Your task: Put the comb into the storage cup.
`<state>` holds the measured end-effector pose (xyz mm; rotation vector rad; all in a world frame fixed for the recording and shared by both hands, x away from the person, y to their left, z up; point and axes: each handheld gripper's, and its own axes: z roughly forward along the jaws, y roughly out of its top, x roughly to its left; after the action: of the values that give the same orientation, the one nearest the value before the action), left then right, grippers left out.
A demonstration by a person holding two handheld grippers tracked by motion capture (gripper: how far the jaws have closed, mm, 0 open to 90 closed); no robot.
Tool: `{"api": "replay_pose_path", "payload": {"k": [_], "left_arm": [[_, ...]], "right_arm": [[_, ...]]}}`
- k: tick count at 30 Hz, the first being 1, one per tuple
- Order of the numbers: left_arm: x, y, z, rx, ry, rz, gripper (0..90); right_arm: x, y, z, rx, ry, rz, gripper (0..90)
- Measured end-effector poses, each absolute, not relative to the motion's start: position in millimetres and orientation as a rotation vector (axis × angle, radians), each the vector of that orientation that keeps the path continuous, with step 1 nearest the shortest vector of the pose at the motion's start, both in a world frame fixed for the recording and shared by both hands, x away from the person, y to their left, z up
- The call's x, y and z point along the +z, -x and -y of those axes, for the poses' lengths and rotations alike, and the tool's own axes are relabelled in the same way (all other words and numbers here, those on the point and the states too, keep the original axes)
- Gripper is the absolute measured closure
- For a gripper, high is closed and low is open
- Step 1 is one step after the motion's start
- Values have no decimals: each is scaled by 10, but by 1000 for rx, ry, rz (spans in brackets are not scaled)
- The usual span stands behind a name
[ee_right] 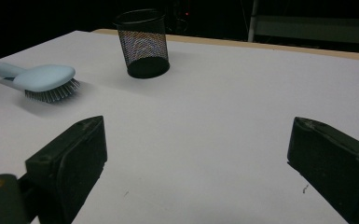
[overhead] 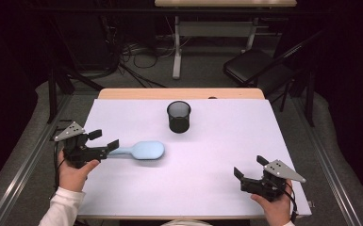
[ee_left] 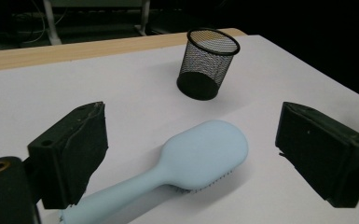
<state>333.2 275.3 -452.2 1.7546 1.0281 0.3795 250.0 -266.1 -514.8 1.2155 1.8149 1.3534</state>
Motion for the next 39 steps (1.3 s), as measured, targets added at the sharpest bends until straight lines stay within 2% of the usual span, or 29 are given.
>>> {"api": "replay_pose_path", "payload": {"k": [1,6,10,12,13,21,29,33,39], "left_arm": [[-4509,-3340,-2756,381,-1752,-1036,146],[-4446,-3394,-2773,383,-1760,-1059,158],[-4402,-3435,-2792,398,-1753,-1089,233],[-4374,-3456,-2804,391,-1746,-1102,238],[-4360,-3467,-2810,387,-1746,-1106,273],[-4289,-3567,-2847,375,-1769,-1147,345],[-4295,-3683,-2856,359,-1790,-1179,364],[-4315,-3750,-2860,291,-1793,-1243,386],[-4330,-3824,-2863,270,-1795,-1231,394]], "right_arm": [[-5152,-2503,2661,1359,-1219,-1811,46],[-5161,-2509,2672,1354,-1220,-1817,55],[-5182,-2527,2700,1352,-1246,-1803,63],[-5181,-2525,2707,1349,-1249,-1798,64],[-5179,-2519,2723,1344,-1253,-1792,65],[-5190,-2525,2745,1339,-1267,-1777,67],[-5191,-2532,2744,1332,-1266,-1785,66],[-5193,-2537,2742,1333,-1268,-1785,71],[-5202,-2553,2733,1343,-1267,-1778,78]]}}
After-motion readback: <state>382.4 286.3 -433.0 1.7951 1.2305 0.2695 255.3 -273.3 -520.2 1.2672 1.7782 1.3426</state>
